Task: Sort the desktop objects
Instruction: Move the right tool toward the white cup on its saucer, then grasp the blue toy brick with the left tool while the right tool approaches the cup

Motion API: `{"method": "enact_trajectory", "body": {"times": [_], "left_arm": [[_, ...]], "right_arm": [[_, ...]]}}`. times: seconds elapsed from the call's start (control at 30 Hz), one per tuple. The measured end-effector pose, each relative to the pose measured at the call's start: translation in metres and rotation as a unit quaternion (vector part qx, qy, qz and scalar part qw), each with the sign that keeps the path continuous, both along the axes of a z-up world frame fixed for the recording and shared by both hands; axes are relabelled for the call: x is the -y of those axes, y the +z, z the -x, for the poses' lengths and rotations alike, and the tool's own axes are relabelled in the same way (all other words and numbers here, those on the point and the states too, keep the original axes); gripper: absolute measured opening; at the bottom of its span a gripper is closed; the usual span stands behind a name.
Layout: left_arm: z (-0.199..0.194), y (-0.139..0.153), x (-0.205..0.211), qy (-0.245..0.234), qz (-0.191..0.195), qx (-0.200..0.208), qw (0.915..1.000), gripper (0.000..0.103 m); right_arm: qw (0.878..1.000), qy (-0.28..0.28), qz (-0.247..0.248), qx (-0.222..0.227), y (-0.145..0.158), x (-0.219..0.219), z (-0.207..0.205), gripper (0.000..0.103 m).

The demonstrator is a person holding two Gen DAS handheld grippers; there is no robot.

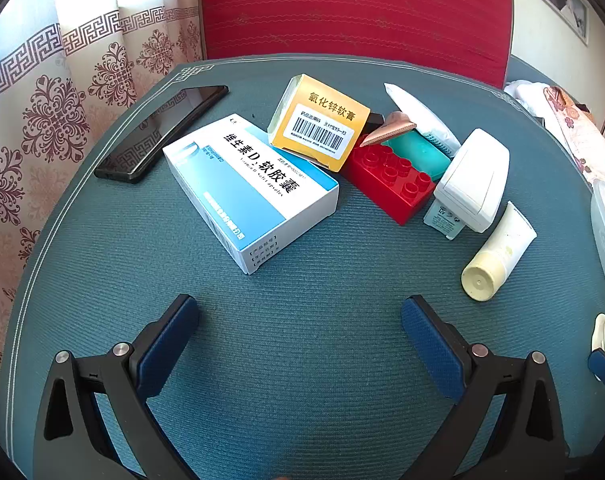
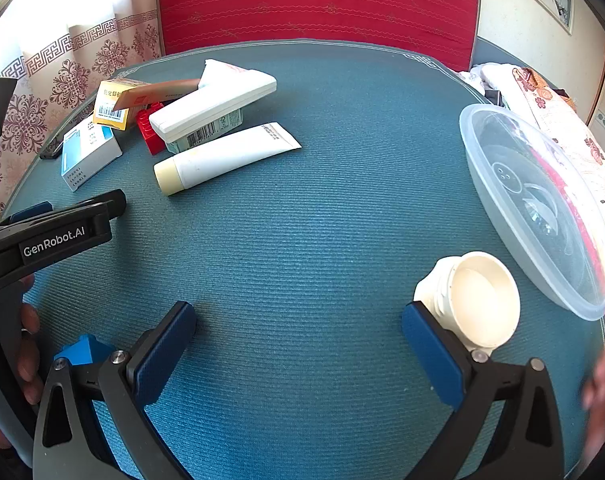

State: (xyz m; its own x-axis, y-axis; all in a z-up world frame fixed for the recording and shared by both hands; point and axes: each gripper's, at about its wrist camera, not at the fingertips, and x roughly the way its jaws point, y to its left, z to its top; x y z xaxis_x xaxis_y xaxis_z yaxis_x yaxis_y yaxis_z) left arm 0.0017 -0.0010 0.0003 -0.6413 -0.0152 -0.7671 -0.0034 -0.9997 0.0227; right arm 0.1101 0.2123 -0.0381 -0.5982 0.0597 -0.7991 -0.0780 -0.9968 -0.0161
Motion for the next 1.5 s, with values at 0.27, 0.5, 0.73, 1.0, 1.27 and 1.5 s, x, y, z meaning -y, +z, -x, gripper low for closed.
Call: {"method": "enact_trajectory", "body": {"times": [0.27,0.5,0.73,1.0,1.27,1.5], "left_arm": [[-0.003,0.001,-0.002,0.004,0.004,0.0,1.0,0.103],[-0.005,0.001,-0.005,0.013,0.009,0.001,0.9999,0.103],[-0.012,0.001,0.0,0.008,-0.004,0.001,1.0,0.103],[-0.026,0.003,0.005,-0.006,-0.025,-0.002,0.9997,0.103],[-0.058,0.013,0.024,-0.027,-0.119,-0.016,0.9924,0.103],[-0.097,0.016,0.0,-0.075,-0.114,-0.013,0.9905,0.103]], "right_arm": [[1.0,0.0,0.0,0.0,-0.001,0.0,0.0,0.103],[1.0,0.0,0.001,0.0,0.0,0.001,0.0,0.103],[1.0,0.006,0.011,-0.001,0.002,-0.003,0.007,0.103],[0.997,0.06,0.054,-0.02,0.01,-0.015,-0.022,0.103],[0.991,0.084,0.019,-0.105,0.02,-0.036,-0.089,0.103],[0.993,0.04,0.07,-0.085,0.018,-0.078,-0.091,0.103]]}}
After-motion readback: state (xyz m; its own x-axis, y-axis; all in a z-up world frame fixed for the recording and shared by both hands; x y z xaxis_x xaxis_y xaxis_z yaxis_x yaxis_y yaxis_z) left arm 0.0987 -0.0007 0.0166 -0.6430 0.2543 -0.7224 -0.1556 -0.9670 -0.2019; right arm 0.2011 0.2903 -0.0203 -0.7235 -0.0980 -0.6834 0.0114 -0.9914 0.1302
